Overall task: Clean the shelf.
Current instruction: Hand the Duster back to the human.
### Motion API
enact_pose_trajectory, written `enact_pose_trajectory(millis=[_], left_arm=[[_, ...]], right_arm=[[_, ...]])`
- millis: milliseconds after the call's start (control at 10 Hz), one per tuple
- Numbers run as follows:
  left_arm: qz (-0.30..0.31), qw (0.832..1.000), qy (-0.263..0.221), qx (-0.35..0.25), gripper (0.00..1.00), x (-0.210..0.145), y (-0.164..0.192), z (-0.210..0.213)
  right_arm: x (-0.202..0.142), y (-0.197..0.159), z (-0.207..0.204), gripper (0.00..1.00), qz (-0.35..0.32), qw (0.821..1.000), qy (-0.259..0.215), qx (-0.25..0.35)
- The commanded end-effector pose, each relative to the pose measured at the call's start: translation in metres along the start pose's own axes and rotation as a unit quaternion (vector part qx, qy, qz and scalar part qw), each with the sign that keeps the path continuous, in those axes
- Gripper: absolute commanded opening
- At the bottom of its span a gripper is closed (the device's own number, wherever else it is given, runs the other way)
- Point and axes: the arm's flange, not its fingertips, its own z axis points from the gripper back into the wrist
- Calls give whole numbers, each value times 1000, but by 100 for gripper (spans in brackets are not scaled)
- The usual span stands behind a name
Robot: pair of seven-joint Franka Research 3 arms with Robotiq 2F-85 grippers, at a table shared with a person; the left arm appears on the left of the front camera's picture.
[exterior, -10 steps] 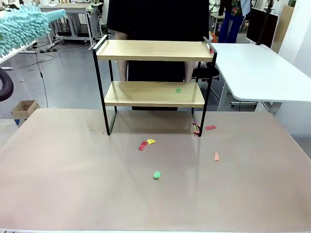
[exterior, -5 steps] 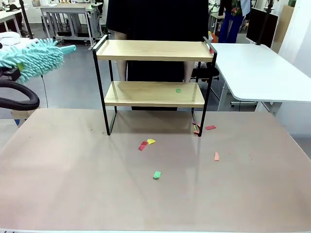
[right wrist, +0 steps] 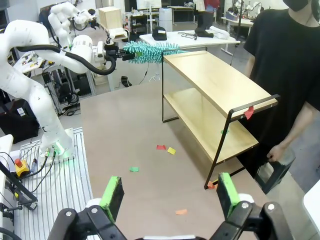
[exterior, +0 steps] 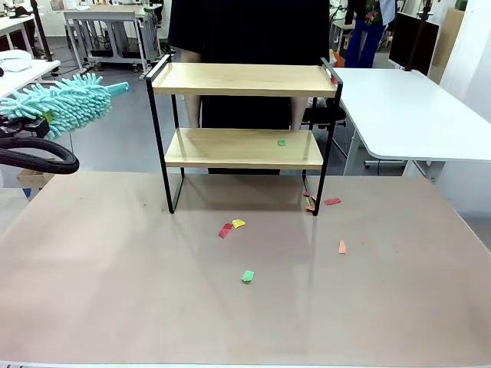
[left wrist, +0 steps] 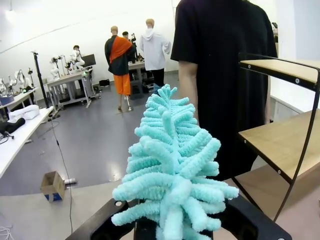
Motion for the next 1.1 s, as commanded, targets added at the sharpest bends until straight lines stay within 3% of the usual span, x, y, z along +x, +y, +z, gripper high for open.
enact_pose_trajectory(millis=[0, 1000], left_arm=[[2, 1000, 5, -6, 18, 2, 1, 1], [2, 1000, 5, -6, 18, 2, 1, 1]], right_arm=[[3, -1, 0, 100, 6, 1000, -12, 1], [3, -1, 0, 100, 6, 1000, -12, 1]])
